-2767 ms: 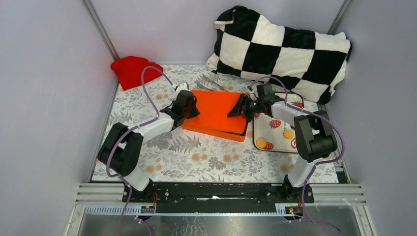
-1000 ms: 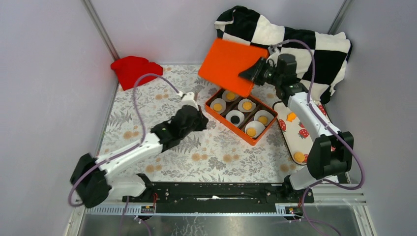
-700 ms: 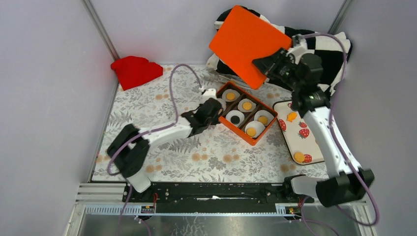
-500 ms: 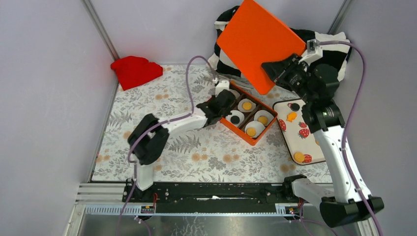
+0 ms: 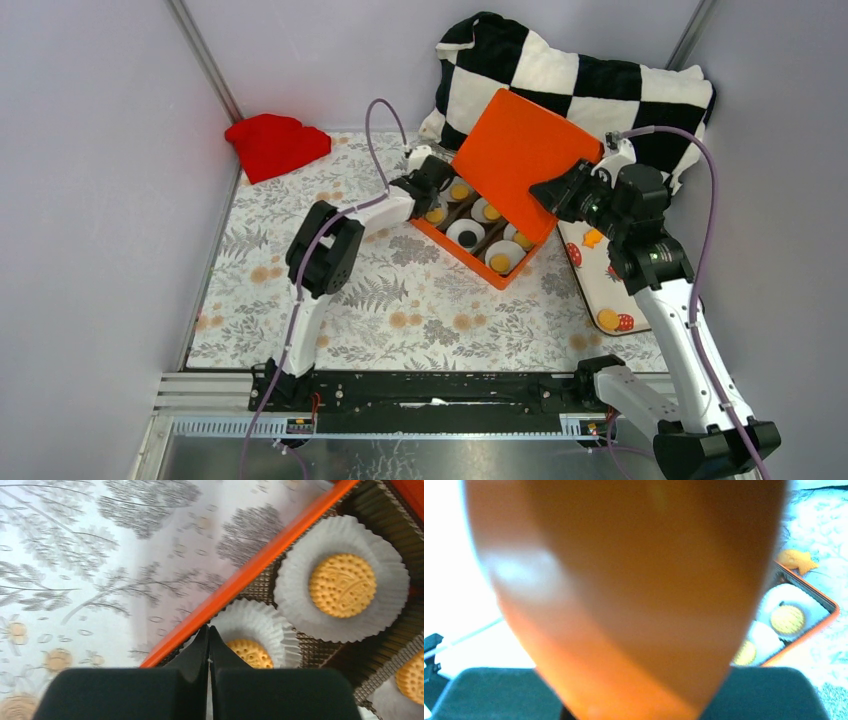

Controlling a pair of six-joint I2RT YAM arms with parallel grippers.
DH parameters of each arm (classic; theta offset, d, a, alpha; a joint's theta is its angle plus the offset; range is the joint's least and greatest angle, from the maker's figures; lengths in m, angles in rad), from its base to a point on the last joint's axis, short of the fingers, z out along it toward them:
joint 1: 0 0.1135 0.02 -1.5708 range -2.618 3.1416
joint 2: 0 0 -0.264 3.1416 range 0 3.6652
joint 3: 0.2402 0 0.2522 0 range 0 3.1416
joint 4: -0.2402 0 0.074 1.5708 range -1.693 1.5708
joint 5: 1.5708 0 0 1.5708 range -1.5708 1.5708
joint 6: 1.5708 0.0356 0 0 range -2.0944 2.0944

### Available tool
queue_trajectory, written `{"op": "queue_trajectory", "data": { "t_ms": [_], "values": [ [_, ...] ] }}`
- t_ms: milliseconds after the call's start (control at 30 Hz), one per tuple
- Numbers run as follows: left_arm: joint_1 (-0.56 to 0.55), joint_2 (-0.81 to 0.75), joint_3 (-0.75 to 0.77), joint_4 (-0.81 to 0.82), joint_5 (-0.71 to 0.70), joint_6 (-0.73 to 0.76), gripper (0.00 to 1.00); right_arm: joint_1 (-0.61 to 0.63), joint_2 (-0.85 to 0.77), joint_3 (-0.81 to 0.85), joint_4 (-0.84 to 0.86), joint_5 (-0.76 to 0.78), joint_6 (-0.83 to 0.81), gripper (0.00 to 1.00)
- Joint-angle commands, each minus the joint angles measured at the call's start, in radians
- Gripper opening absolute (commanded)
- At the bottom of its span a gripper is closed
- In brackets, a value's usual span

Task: Pack the cookies

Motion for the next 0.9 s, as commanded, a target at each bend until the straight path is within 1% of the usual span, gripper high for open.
{"op": "queue_trajectory", "data": {
  "t_ms": [0, 100, 167, 267, 467, 600, 767, 867],
  "values": [
    [0.043, -0.006, 0.025, -0.059, -0.056, -0.021, 0.00, 0.001, -0.068, 0.004, 0.044, -0.034, -0.020, 0.00],
    [0.068, -0.020, -0.010, -0.098, -0.073, -0.045, 0.00, 0.001, -0.070, -0.002, 0.043, -0.044, -0.021, 0.00],
    [0.093, -0.056, -0.078, -0.103, -0.068, -0.077, 0.00, 0.001, -0.059, -0.002, 0.050, -0.068, -0.018, 0.00],
    [0.109, -0.148, -0.209, -0.091, -0.115, -0.107, 0.00, 0.001, -0.025, -0.012, 0.084, -0.120, 0.004, 0.00],
    [0.144, -0.369, -0.459, -0.127, -0.188, -0.196, 0.00, 0.001, 0.052, -0.069, 0.199, -0.187, 0.051, 0.00],
    [0.167, -0.483, -0.567, -0.168, -0.252, -0.231, 0.00, 0.001, 0.116, -0.050, 0.199, -0.213, 0.018, 0.00],
    [0.250, -0.588, -0.669, -0.173, -0.230, -0.251, 0.00, 0.001, 0.200, -0.021, 0.172, -0.248, -0.036, 0.00],
    [0.287, -0.596, -0.703, -0.168, -0.211, -0.252, 0.00, 0.001, 0.238, -0.019, 0.190, -0.283, -0.042, 0.00]
  ]
}}
